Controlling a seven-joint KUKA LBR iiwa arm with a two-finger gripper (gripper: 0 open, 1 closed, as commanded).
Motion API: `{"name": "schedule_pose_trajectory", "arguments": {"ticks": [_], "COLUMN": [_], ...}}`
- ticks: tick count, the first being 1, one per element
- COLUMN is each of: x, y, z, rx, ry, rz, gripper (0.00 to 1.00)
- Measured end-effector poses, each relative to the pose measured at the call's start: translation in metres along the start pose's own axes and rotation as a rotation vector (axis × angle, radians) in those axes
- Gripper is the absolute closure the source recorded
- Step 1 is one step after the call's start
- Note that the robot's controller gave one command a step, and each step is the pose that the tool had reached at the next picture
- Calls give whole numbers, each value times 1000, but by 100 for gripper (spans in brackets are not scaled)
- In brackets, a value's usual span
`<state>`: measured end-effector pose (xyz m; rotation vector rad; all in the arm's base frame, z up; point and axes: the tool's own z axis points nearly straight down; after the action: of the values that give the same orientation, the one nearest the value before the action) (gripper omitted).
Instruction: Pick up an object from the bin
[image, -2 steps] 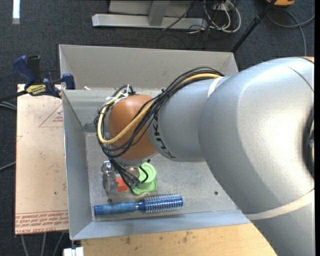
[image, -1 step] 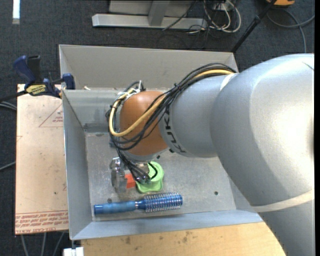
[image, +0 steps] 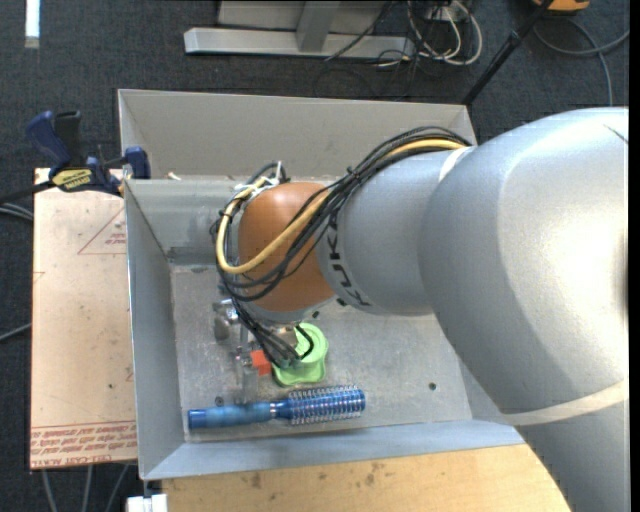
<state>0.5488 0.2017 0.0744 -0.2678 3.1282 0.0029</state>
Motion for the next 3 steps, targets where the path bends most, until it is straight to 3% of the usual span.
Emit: {"name": "schedule_pose_trajectory", "arguments": {"ticks": [1, 2, 3], "x": [60, 59, 46], "y": [-47, -46, -42], "z": [-6, -7, 1], "rx": [2, 1, 0], "ry": [-3, -6, -7], "rz": [-310, -311, -750], "gripper": [0, 100, 100]}}
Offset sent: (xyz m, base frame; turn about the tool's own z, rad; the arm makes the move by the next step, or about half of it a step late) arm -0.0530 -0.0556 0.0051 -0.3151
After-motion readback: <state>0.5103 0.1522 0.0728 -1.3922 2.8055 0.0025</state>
